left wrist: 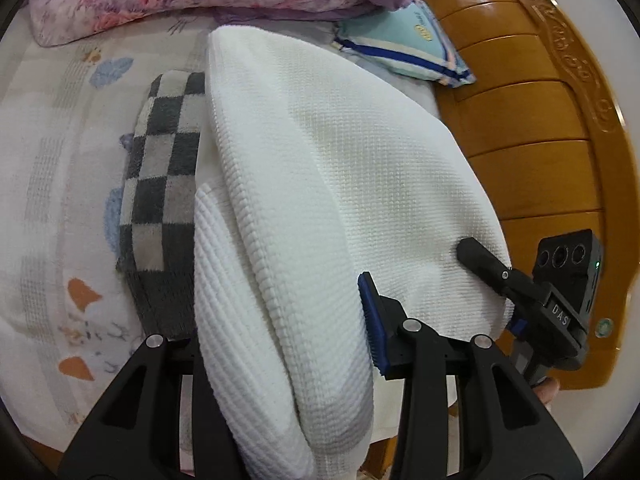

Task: Fold large clothes
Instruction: 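Carry the lifted jacket bundle with both tools toward the checkered garment, then lower the jacket bundle beside the checkered garment and open both tools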

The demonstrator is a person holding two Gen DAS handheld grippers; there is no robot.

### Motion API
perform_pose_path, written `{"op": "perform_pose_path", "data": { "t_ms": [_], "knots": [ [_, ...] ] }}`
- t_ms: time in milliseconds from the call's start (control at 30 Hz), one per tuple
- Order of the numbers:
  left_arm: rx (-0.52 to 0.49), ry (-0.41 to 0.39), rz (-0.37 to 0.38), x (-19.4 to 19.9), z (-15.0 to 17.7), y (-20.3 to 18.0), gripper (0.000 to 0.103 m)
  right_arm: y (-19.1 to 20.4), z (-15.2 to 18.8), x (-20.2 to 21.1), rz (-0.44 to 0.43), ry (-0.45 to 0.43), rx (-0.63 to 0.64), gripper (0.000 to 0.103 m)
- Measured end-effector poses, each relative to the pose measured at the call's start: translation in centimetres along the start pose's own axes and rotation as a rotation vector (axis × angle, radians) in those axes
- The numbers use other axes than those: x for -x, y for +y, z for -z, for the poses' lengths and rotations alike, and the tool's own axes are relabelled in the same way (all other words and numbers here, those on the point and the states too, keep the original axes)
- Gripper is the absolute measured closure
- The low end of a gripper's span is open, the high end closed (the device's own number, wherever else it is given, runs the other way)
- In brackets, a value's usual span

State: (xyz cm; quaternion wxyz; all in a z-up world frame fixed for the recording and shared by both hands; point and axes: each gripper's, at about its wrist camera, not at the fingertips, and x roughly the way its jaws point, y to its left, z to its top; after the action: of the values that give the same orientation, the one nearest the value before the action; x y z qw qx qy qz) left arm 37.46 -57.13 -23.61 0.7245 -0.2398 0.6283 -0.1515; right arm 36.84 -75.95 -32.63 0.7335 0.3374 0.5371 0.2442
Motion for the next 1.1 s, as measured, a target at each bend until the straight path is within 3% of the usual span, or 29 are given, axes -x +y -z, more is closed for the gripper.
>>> {"op": "perform_pose_path", "data": {
  "t_ms": [67,100,133,167,233,333,567,733,833,900,967,1000,1033,1100],
  "knots": [
    [-0.01,0.01,-0.028,-1.8,-0.1,0.5,0.064,-0.9,-0.1,-0.6,0.011,0.015,0.033,0.068],
    [-0.014,0.016,-0.051,-2.6,0.1,0.7,0.058,-1.4,-0.1,-1.0,0.022,0.024,0.053,0.068],
    [-0.008,0.026,-0.09,-3.6,0.1,1.2,0.044,-1.9,-0.2,-1.3,0.038,0.035,0.063,0.068],
    [0.015,0.042,-0.15,-4.5,0.2,1.7,0.038,-2.5,-0.1,-1.8,0.077,0.059,0.073,0.066],
    [0.044,0.039,-0.237,-5.1,0.5,2.2,0.03,-3.7,0.2,-2.3,0.154,0.1,0.065,0.042],
    [0.06,0.008,-0.37,-4.1,1.1,2.5,0.019,-5.0,1.4,-1.9,0.237,0.145,0.046,0.018],
    [0.063,-0.031,-0.63,-0.3,2.3,2.4,0.018,-5.3,3.3,2.6,0.325,0.094,0.021,0.015],
    [0.021,-0.079,-0.576,1.8,2.6,0.2,0.021,-3.4,3.6,7.9,0.416,-0.105,0.043,0.015],
    [-0.015,-0.101,-0.524,1.6,1.9,-1.9,0.027,-2.4,2.3,9.9,0.376,-0.188,0.082,0.016],
    [-0.044,-0.122,-0.478,0.8,1.0,-3.3,0.027,-1.2,1.0,10.1,0.3,-0.205,0.156,0.032],
    [-0.065,-0.144,-0.469,-0.4,-0.3,-4.1,0.027,0.0,0.0,9.1,0.27,-0.163,0.239,0.048],
    [-0.07,-0.15,-0.458,-1.3,-1.3,-4.3,0.027,0.6,-0.9,7.8,0.271,-0.12,0.287,0.064],
    [-0.069,-0.153,-0.448,-2.0,-2.1,-4.4,0.027,0.8,-1.6,6.6,0.271,-0.084,0.314,0.07],
    [-0.06,-0.17,-0.447,-3.7,-4.4,-4.2,0.027,1.2,-2.9,3.9,0.295,-0.028,0.352,0.07]
  ]
}}
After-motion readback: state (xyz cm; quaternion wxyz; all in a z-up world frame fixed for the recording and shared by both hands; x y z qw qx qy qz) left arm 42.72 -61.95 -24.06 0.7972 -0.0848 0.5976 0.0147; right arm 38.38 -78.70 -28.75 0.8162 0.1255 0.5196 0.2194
